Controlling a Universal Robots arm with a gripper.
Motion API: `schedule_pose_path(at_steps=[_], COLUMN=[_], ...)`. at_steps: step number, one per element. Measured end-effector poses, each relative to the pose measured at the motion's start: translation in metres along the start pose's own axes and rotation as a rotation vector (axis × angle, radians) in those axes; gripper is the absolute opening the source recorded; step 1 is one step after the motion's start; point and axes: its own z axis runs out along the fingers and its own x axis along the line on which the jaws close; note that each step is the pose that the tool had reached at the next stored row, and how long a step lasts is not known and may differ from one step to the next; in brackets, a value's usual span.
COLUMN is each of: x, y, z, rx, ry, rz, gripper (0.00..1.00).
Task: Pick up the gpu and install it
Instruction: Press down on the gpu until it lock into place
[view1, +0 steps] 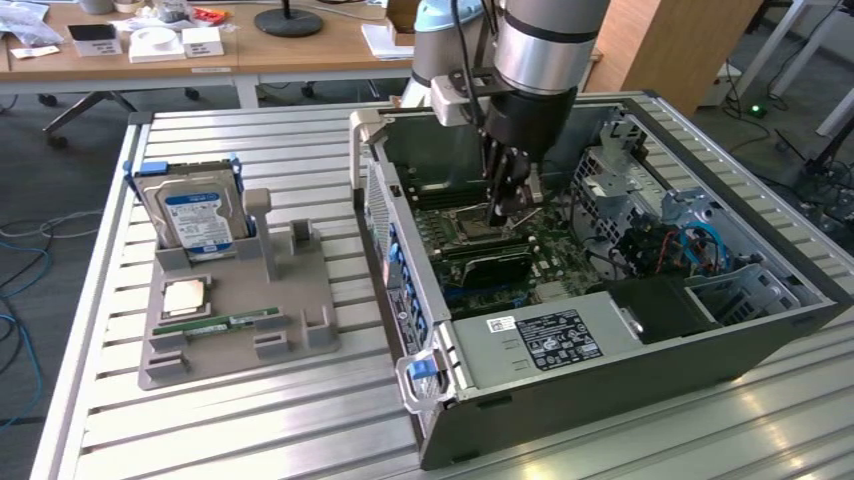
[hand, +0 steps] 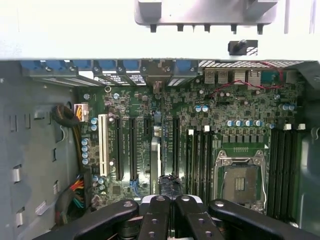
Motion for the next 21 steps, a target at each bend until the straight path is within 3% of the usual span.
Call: schedule_pose_path(at_steps=[14,21], x=[0.000,0.000], y=[-0.0026,-0.0027], z=[-0.0135,-0.0138], rx=[0.0001,0.0001], ry=[0.0001,-0.0001], rz=[0.000,0.000], gripper=[0.11,0.11])
